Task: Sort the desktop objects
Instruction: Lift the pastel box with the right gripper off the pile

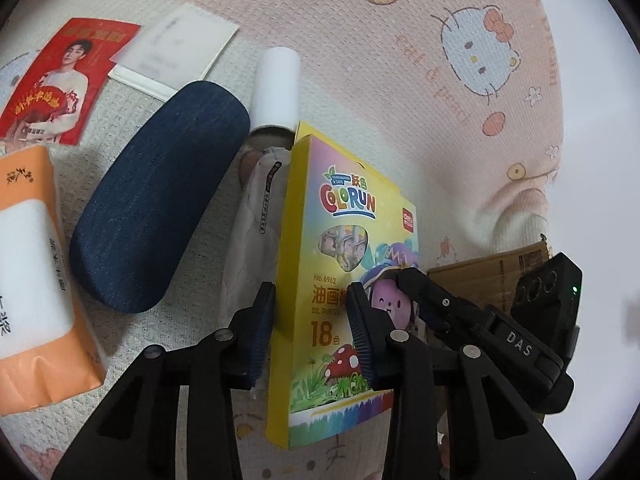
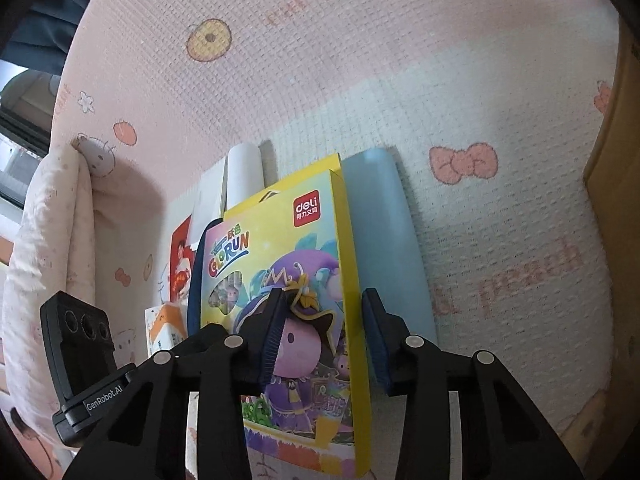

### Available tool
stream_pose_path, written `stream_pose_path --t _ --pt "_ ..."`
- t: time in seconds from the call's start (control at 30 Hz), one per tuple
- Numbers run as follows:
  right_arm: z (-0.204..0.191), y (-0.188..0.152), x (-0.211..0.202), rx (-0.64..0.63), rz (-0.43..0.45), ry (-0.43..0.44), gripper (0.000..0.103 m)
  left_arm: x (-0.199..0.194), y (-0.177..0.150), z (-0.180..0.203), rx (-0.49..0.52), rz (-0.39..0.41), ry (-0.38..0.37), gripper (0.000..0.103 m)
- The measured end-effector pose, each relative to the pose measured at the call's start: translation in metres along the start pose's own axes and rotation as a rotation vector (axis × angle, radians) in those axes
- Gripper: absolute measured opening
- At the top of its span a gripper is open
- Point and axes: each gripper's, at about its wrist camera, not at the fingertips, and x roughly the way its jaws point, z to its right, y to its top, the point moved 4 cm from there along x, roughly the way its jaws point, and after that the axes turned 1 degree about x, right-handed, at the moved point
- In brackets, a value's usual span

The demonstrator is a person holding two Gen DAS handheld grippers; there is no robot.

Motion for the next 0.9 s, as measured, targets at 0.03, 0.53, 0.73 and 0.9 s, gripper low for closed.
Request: stream_pose_path --t 0.03,0.53,0.73,0.9 --pt "0.001 0.000 0.000 0.006 -0.006 0.004 0.037 -0.001 0.000 0.002 0.008 -0.004 0.002 0.039" --pt "-0.007 -0.009 0.004 0.005 -0.051 0.001 0.044 -0.005 0.005 0.001 0.053 -0.025 0.053 0.039" --pt "-0.012 -0.006 0.009 0.001 -0.049 -0.002 0.045 -0.003 0.004 0.005 0.101 -0.019 0.108 0.037" --pt "-0.006 -0.002 0.015 0.037 -0.073 0.020 0.048 -0.003 0.002 0.009 0.134 0.009 0.144 0.036"
